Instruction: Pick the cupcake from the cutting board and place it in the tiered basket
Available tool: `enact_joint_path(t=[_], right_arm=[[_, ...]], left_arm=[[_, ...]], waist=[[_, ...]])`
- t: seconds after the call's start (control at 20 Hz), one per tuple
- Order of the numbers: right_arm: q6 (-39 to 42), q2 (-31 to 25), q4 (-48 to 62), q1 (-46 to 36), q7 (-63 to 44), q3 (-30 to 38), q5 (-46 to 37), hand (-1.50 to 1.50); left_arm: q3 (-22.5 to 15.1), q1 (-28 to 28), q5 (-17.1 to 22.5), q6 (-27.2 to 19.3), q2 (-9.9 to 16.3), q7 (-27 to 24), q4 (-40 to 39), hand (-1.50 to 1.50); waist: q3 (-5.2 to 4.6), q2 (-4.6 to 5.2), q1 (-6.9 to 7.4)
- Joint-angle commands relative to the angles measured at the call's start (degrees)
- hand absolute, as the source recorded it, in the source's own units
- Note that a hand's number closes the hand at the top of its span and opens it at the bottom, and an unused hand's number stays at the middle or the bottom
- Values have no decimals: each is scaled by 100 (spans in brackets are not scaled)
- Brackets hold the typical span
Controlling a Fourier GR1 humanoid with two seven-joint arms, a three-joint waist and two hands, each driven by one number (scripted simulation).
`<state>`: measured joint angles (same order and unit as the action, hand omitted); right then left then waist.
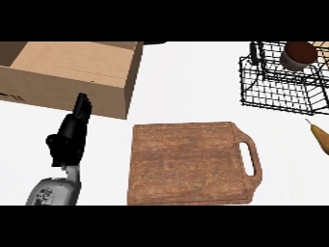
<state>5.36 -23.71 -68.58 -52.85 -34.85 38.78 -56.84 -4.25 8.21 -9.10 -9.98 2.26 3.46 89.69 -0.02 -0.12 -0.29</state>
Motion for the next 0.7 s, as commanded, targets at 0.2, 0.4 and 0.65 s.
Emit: enact_joint_path(t=[0.2,0.4,0.65], right_arm=[[359,-403,-1453,961,-261,1252,1154,-150],[1202,-450,-2288,1999,16,2117,2173,-150],[2227,-435,-2824,3247,412,3270,3372,-150]], left_arm=[[115,-47,-25,-68,19,-187,-154,0],[133,-134,-34,-82,54,-21,6,0],[168,-220,-22,-102,74,4,203,0]], waist=[[3,-39,-182],[6,-57,-246],[6,-55,-273]])
